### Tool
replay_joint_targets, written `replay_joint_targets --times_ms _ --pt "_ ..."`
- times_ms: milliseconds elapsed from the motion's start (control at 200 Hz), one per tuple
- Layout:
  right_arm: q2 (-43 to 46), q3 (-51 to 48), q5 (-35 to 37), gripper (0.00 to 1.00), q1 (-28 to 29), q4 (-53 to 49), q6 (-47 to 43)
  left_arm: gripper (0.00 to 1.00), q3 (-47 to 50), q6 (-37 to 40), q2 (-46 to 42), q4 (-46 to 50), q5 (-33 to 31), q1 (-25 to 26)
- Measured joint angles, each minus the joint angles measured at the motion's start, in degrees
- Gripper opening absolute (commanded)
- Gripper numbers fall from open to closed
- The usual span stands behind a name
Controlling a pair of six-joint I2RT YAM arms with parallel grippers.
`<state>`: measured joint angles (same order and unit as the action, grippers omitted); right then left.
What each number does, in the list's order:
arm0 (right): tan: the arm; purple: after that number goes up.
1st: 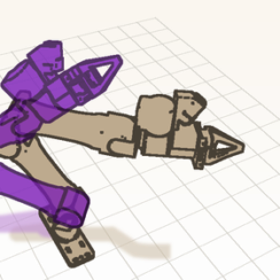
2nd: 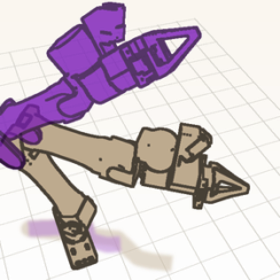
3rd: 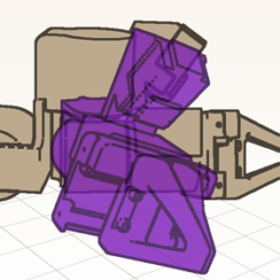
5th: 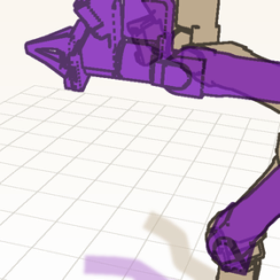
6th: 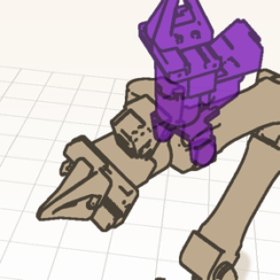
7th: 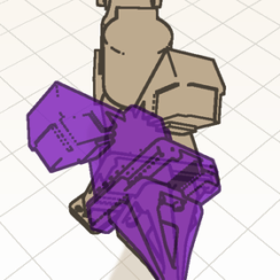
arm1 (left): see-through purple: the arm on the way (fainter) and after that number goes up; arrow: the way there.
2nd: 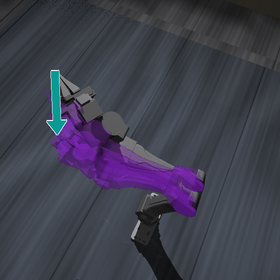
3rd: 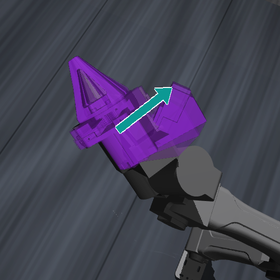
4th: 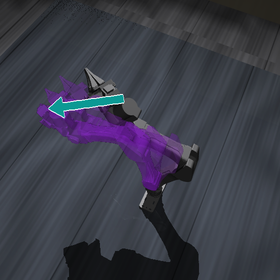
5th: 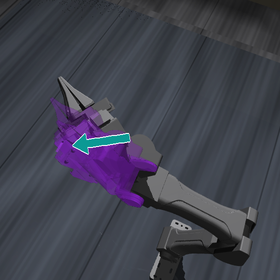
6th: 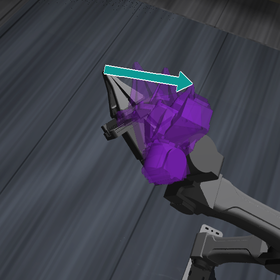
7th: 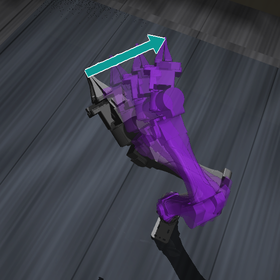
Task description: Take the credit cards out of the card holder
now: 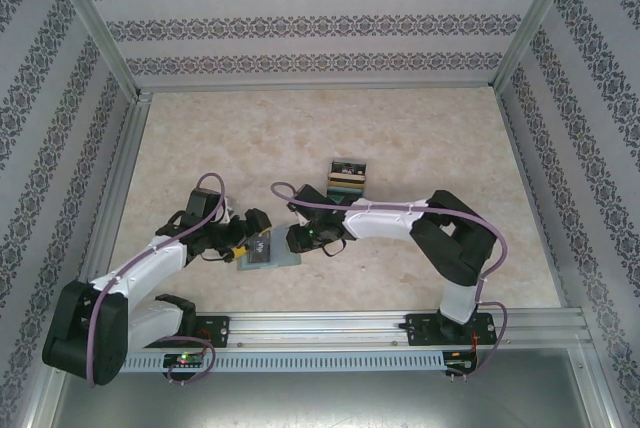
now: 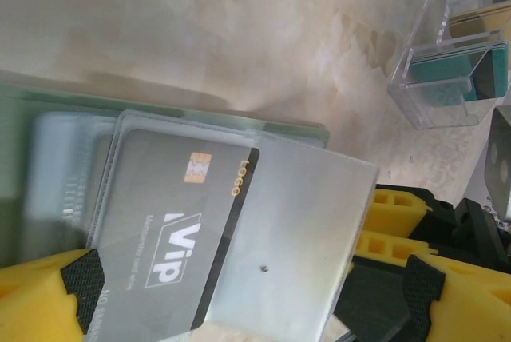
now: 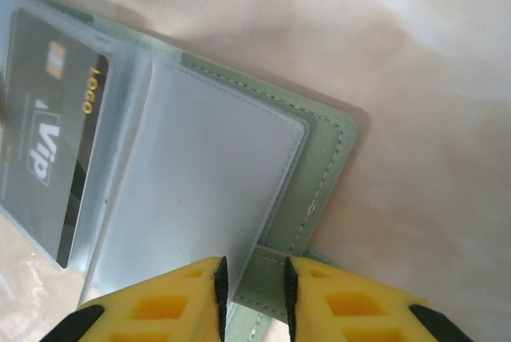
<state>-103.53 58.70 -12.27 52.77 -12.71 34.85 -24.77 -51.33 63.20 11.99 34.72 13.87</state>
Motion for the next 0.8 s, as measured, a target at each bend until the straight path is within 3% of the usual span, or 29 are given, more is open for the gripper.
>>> replay_joint_targets --times_ms 180,285,405,609,804 --pt "5.1 -2.1 0.8 0.31 -2.2 1.3 2.0 0.96 0.0 0.1 -1.0 1.7 -1.9 0.0" --pt "6.3 -2.1 0.3 0.31 -2.3 3.7 3.3 0.89 0.0 0.2 -1.4 2.7 -3.0 0.0" --pt "6.4 -2.1 -1.6 0.29 -2.3 6.1 5.0 0.71 0.0 0.1 -2.4 3.1 -4.0 0.0" --pt "2.8 -0.9 -7.7 0.26 -2.3 11.4 8.7 0.28 0.1 -0.4 -2.5 2.7 -4.6 0.0" --pt "-1.8 0.0 -12.2 0.26 -2.3 13.6 11.4 0.26 0.2 -0.4 0.4 2.1 -4.5 0.0"
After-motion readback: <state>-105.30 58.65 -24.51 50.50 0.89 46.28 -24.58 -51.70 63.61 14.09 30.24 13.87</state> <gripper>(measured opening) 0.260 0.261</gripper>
